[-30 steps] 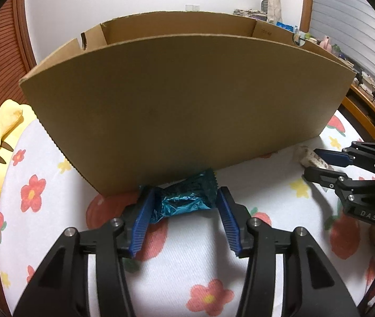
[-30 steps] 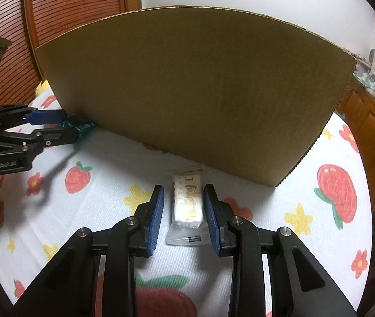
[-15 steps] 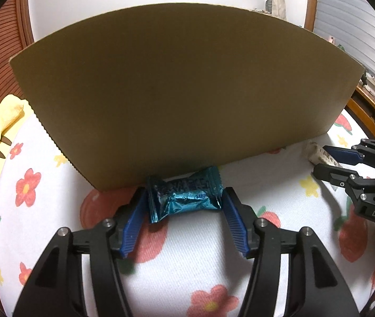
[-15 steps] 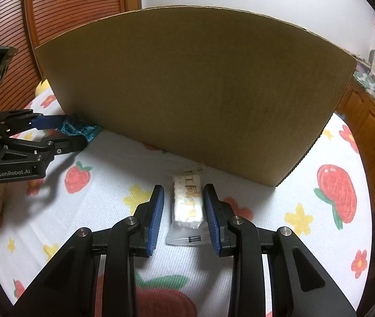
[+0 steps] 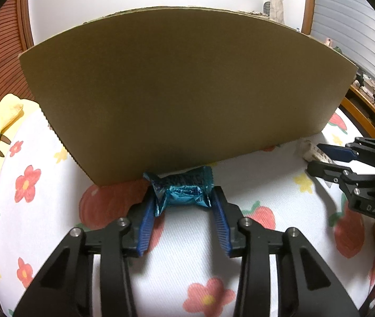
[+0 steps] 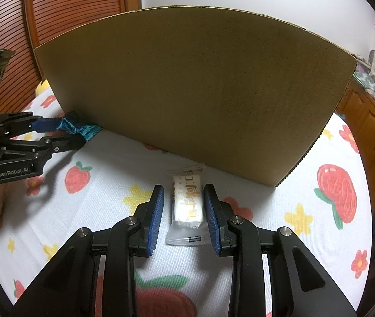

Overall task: Organize snacks
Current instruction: 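Close the left tool on the teal candy while the right tool grips the white bar, then lift both snacks and carry them over the box with both tools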

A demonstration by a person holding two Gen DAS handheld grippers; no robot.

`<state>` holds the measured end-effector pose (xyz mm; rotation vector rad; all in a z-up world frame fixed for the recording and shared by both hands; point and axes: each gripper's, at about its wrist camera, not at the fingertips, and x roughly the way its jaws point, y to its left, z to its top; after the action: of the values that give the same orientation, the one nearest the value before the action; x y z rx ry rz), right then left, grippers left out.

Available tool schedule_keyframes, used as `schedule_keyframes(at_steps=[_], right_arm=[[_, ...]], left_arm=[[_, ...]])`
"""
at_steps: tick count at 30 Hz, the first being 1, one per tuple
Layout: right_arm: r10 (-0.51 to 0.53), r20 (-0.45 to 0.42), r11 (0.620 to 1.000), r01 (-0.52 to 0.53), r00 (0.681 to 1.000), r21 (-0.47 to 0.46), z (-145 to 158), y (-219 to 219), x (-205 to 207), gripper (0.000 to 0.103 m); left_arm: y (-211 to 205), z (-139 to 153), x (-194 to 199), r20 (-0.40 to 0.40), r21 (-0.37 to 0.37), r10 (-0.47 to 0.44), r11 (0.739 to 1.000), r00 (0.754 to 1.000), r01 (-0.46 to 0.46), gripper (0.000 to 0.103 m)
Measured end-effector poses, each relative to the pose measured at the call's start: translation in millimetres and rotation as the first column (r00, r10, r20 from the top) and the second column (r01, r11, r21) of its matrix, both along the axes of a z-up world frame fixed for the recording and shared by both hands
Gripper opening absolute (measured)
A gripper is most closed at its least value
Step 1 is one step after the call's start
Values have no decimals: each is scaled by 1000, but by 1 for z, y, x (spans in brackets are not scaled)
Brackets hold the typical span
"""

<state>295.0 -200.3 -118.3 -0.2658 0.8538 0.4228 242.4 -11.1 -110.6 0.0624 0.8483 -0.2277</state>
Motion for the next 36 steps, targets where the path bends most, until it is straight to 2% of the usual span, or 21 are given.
schedule_keyframes(at_steps=[16, 28, 29, 30, 36], right_arm=[[0, 0, 1000, 0, 1000, 0, 0, -1, 0, 30], [0, 2, 1000, 0, 1000, -5, 0, 1, 0, 29], [-2, 4, 1000, 2, 1000, -7, 1, 2, 0, 27], [-6, 6, 1000, 7, 1000, -8, 0, 4, 0, 20], [-4, 10, 1000, 4, 1000, -5, 1, 6, 0, 19]], left_arm=[[3, 13, -33, 14, -39, -23, 999, 1000, 23, 34], [11, 41, -52, 68, -67, -24, 997, 997, 29, 35], [11, 43, -53, 72, -67, -25, 997, 997, 30, 35], [9, 45, -52, 76, -66, -26, 997, 997, 31, 35], [7, 61, -59, 107, -62, -33, 997, 994, 40, 35]])
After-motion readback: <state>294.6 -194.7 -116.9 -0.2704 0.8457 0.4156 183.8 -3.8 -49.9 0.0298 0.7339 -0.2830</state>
